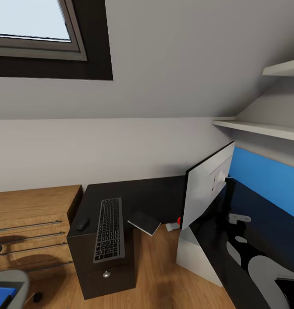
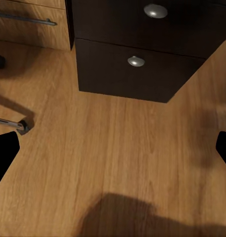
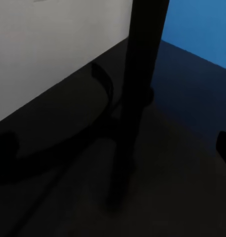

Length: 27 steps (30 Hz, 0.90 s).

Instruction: In the bedroom, organize the workspace by keeping the computer under the desk, ensuring the monitor is on the desk, placing the keyboard on the desk next to the monitor, placing the mouse on the desk next to the keyboard, moving the folder from the swivel chair onto the desk next to the mouse, stacking the notebook on top of the folder with the pen on top of the notebook, and positioning the swivel chair next to the desk.

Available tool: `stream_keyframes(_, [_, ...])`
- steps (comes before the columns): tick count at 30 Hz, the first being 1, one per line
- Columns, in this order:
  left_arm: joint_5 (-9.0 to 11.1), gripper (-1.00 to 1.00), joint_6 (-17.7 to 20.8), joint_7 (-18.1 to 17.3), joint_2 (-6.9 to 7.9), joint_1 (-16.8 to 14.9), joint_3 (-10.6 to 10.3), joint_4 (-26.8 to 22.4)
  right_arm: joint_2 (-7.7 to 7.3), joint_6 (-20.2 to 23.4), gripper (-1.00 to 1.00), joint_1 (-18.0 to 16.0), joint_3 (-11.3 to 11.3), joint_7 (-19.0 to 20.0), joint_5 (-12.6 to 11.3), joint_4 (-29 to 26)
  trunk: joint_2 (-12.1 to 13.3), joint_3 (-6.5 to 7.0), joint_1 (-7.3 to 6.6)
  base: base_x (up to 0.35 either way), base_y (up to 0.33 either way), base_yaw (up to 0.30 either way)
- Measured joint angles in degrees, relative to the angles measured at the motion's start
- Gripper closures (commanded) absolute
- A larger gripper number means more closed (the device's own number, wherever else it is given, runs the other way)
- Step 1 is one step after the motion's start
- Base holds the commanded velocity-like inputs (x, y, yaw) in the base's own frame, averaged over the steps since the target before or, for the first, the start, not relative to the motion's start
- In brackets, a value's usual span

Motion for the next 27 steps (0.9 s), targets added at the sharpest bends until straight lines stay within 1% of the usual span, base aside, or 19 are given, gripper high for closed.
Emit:
stream_keyframes(6, [0.08, -1.00, 2.31, 0.00, 0.04, 0.00, 0.06, 0.00, 0.00, -0.02, -1.00, 0.00, 0.00, 0.00, 0.01, 0.00, -2.41, -1.08, 1.32, 0.000, 0.000, 0.000])
stream_keyframes(9, [0.04, -1.00, 2.79, 0.00, 0.09, 0.00, 0.10, -0.03, 0.00, -0.02, -1.00, 0.00, 0.00, 0.00, -0.01, 0.00, -2.42, -1.08, 1.33, 0.000, 0.000, 0.000])
stream_keyframes(14, [-0.17, -1.00, 3.13, 0.02, 0.05, 0.00, 0.84, -0.04, -0.01, -0.02, -1.00, 0.00, 0.00, 0.00, 0.00, 0.00, -2.42, -1.08, 1.33, 0.000, 0.000, 0.000])
stream_keyframes(25, [-0.26, -1.00, 3.39, 0.11, -0.08, 0.00, 0.93, 1.79, 0.00, 0.01, -1.00, 0.00, 0.00, 0.00, 0.00, 0.00, -2.42, -1.08, 1.33, 0.000, 0.000, 0.000])
stream_keyframes(27, [-0.26, -1.00, 4.63, 0.14, -0.05, 0.00, 0.93, 1.90, 0.00, 0.05, -1.00, 0.00, 0.00, 0.00, -0.03, 0.00, -2.42, -1.08, 1.33, 0.000, 0.000, 0.000])
